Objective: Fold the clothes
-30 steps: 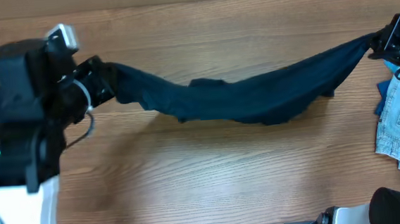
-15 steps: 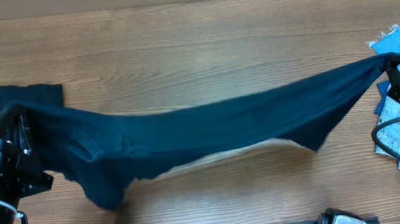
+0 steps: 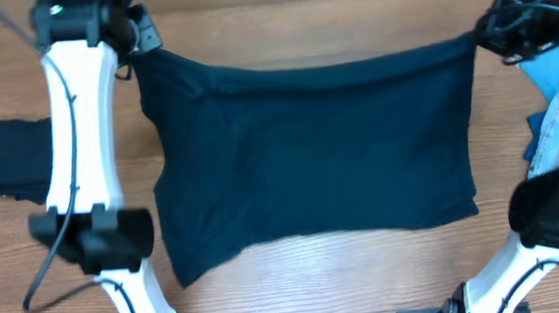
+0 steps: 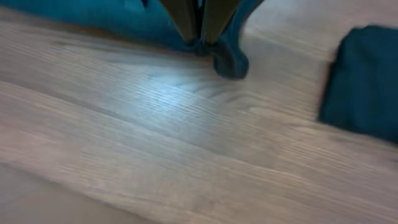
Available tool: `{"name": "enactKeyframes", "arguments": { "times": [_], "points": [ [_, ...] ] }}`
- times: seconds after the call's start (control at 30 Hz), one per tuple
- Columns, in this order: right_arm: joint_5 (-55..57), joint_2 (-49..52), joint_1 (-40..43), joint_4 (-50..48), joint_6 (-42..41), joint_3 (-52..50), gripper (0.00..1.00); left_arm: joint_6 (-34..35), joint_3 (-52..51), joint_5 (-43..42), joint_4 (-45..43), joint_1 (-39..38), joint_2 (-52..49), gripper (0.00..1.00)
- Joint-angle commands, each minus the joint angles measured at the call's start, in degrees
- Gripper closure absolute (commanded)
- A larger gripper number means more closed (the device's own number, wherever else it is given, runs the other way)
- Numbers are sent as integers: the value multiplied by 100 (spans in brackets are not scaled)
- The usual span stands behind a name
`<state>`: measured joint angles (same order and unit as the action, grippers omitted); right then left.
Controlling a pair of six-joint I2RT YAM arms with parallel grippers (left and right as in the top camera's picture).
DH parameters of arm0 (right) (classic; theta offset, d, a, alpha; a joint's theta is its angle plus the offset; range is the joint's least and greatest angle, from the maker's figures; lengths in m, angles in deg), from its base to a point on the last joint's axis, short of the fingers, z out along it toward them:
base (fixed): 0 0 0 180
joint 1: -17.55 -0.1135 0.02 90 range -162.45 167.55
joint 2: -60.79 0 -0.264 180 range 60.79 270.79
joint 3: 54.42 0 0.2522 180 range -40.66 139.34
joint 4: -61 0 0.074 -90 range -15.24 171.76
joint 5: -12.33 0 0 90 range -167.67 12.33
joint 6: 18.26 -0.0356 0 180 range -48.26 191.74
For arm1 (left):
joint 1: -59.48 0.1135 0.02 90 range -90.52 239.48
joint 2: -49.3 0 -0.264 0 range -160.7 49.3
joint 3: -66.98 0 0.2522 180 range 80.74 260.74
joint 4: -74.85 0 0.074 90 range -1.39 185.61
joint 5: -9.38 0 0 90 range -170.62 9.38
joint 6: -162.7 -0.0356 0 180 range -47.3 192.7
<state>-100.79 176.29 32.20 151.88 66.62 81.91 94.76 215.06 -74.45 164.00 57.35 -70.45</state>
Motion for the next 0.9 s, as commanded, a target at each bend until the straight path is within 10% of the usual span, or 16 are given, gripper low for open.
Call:
{"name": "enactKeyframes", "arguments": {
  "times": [0.0, 0.13, 0.33, 0.57, 0.87],
  "points": [
    [44, 546, -192, -483, 63, 50, 78, -221, 35, -92, -422, 33, -577, 84],
    [455, 876, -184, -1283, 68, 50, 44, -697, 46, -90, -1029, 52, -835, 31],
    [197, 848, -168, -63, 68, 105, 46, -879, 149, -734, 201, -57, -560, 48],
    [260, 859, -437, 356, 107, 17, 42, -876, -876, -1102, 407, -332, -562, 33],
    [962, 894, -297, -2247, 9, -1648, 38, -887, -2256, -1637, -1276, -365, -562, 29]
  ]
}}
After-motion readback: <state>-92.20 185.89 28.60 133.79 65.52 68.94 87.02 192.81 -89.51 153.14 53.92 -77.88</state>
